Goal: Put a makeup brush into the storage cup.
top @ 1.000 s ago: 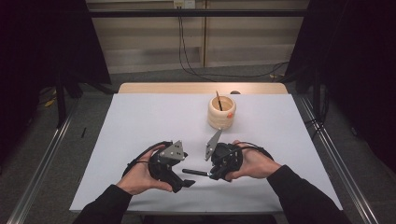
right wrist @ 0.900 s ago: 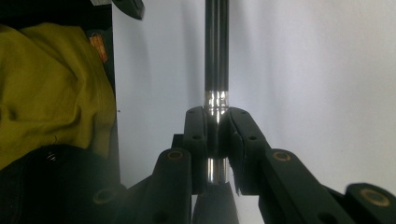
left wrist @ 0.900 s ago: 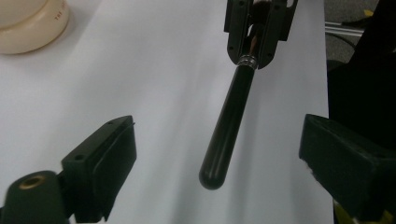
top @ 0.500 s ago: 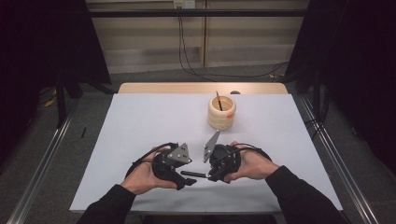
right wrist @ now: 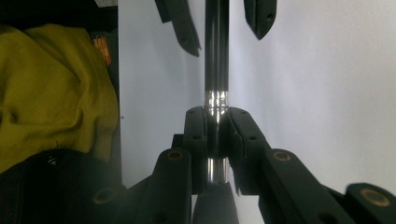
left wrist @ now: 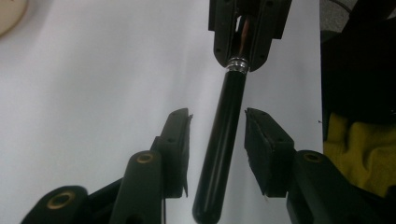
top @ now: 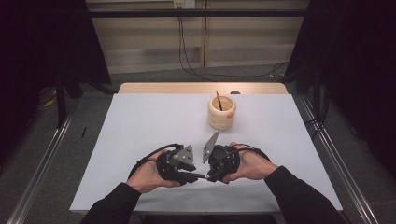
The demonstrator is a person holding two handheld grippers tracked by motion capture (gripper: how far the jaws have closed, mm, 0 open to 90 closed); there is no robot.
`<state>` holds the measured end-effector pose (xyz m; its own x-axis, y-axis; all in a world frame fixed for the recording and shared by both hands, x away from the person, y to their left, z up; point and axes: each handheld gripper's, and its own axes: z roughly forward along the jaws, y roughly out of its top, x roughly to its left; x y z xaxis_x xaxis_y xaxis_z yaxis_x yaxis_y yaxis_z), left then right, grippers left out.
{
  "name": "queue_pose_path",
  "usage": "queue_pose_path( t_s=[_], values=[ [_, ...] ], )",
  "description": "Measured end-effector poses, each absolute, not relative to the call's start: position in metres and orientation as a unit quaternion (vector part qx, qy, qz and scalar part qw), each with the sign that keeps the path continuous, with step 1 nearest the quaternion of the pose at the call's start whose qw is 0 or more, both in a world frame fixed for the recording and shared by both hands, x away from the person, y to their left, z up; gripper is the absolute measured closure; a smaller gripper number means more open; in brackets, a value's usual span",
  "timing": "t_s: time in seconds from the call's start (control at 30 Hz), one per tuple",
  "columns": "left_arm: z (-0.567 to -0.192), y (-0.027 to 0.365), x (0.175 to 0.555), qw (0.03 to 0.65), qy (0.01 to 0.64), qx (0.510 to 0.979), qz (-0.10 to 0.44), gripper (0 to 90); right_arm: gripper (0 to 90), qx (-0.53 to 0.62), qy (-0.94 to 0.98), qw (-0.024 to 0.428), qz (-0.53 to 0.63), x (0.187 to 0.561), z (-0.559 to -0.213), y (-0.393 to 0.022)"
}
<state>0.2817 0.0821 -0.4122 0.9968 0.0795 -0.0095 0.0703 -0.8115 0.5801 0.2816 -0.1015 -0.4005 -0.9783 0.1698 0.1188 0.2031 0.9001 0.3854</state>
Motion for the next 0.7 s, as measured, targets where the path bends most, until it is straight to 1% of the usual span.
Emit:
queue_pose_path(
  t_s=[0.07, 0.13, 0.17, 0.2, 0.3, 0.33, 0.5, 0.53, 0.67, 0.7],
  values=[
    [-0.4135, 0.0807, 0.2810, 0.312, 0.037, 0.949, -0.001, 57.9, 78.9, -0.104, -0.972, 0.042, -0.208, 0.2814, -0.4000, -0.1010],
    [-0.4121, 0.0798, 0.2810, 0.305, 0.034, 0.952, 0.007, 58.4, 78.9, -0.097, -0.973, 0.042, -0.207, 0.2815, -0.4001, -0.1008],
    [-0.4126, 0.0796, 0.2810, 0.307, 0.031, 0.951, 0.002, 60.1, 78.8, -0.096, -0.973, 0.042, -0.206, 0.2815, -0.4004, -0.1006],
    [-0.4123, 0.0798, 0.2823, 0.301, 0.024, 0.953, -0.015, 63.3, 78.9, -0.093, -0.974, 0.041, -0.204, 0.2815, -0.4006, -0.1007],
    [-0.4135, 0.0785, 0.2806, 0.306, 0.022, 0.952, -0.002, 69.6, 78.9, -0.092, -0.973, 0.044, -0.209, 0.2805, -0.4006, -0.1008],
    [-0.4131, 0.0787, 0.2813, 0.307, 0.018, 0.951, -0.011, 70.6, 78.9, -0.089, -0.973, 0.043, -0.209, 0.2804, -0.4004, -0.1007],
    [-0.4146, 0.0783, 0.2792, 0.301, 0.013, 0.953, -0.018, 75.3, 78.8, -0.079, -0.973, 0.043, -0.212, 0.2793, -0.4007, -0.1008],
    [-0.4147, 0.0780, 0.2791, 0.299, 0.010, 0.954, -0.020, 76.0, 78.8, -0.080, -0.973, 0.049, -0.211, 0.2784, -0.4008, -0.1007],
    [-0.4156, 0.0779, 0.2788, 0.300, 0.004, 0.954, -0.032, 77.5, 78.8, -0.064, -0.974, 0.047, -0.214, 0.2781, -0.4022, -0.1006],
    [-0.4165, 0.0777, 0.2778, 0.304, 0.008, 0.952, -0.026, 77.7, 78.7, -0.065, -0.973, 0.049, -0.214, 0.2779, -0.4020, -0.1008]
  ],
)
